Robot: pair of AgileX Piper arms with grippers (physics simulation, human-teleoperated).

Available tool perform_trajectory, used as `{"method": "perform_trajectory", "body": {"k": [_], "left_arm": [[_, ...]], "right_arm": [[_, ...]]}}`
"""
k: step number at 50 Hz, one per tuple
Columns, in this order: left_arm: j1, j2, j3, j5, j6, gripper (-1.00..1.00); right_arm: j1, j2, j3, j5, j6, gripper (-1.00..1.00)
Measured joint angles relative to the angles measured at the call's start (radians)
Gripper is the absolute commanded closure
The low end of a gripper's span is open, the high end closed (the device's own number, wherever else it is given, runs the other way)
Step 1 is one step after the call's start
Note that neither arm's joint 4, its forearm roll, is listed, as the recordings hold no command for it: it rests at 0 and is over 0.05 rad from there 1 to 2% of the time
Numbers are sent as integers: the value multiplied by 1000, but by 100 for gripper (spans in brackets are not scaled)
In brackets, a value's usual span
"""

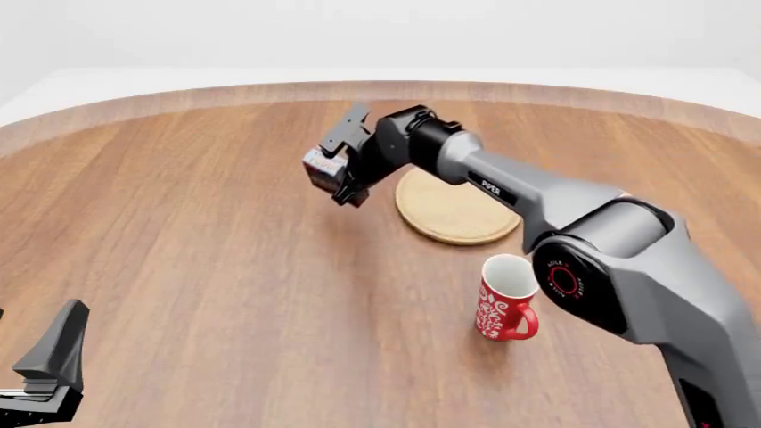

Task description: Put the chocolate pudding to the left of the plate.

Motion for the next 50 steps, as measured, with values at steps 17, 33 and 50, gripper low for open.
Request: {"method": "perform_trajectory", "body": {"k": [17,33,50], "left_arm": [[0,0,0,0,0,-100],[0,0,0,0,0,-100],[0,0,0,0,0,-100]], "right_arm": [[13,48,-65,56,2,100],[24,72,-95,91,4,100],[34,110,-164,148,17,100]]}}
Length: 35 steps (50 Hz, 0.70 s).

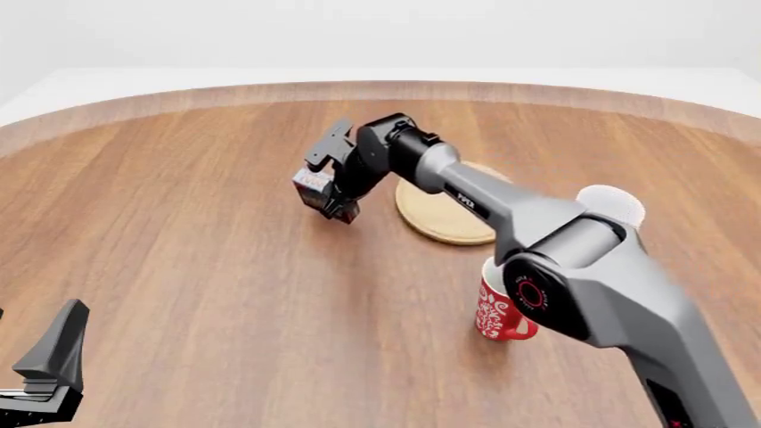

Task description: Put the chocolate pudding to the left of the plate.

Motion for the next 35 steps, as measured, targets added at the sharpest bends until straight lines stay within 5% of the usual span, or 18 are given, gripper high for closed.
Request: {"method": "perform_trajectory", "body": {"k": [19,20,35], "left_arm": [[0,0,0,0,0,-100],[0,0,0,0,0,-100],[0,0,0,0,0,-100]], "right_arm": [[-1,53,-98,75,5,100],[-1,55,-103,78,6,-100],[-4,1,-121,82,20,-100]]}}
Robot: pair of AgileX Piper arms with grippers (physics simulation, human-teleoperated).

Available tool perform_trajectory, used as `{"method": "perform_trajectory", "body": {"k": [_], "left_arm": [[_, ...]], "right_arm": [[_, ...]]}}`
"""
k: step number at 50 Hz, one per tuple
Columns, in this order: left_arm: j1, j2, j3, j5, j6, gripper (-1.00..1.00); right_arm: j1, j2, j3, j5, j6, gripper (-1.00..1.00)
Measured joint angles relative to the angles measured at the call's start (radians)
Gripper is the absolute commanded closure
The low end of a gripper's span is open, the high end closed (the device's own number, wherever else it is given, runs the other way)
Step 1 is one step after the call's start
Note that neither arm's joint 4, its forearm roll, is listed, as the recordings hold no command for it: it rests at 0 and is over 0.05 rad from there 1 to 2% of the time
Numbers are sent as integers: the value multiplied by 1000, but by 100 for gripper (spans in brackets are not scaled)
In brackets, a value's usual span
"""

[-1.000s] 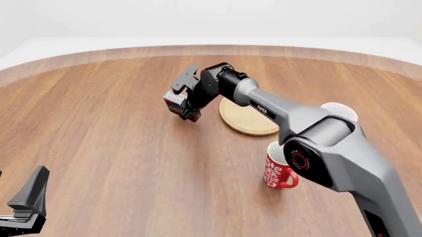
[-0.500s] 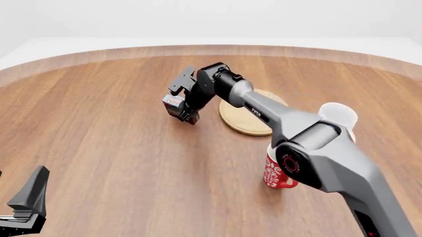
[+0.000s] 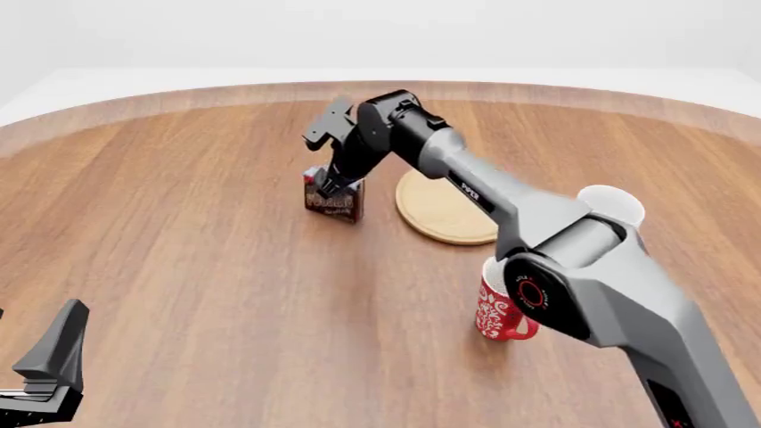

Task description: Put the chocolate pudding to the left of the plate.

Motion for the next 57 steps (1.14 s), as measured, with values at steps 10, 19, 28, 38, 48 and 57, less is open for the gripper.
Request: {"method": "perform_trajectory", "body": {"k": [10,19,28,38,48,57], "left_arm": [[0,0,0,0,0,-100],[0,0,0,0,0,-100],[0,0,0,0,0,-100],[0,0,0,0,0,-100],[0,0,0,0,0,-100],[0,0,0,0,0,-100]], "right_arm": [[-6,-60,72,-34,2,-100],[-9,-98,124,-59,6,-100],[-5,-161,214,-99,14,-100],[20,-278,389,-199,51,-100],[60,-423,611,-353,108,-100],[96,-543,784,-482,160,-100]]}}
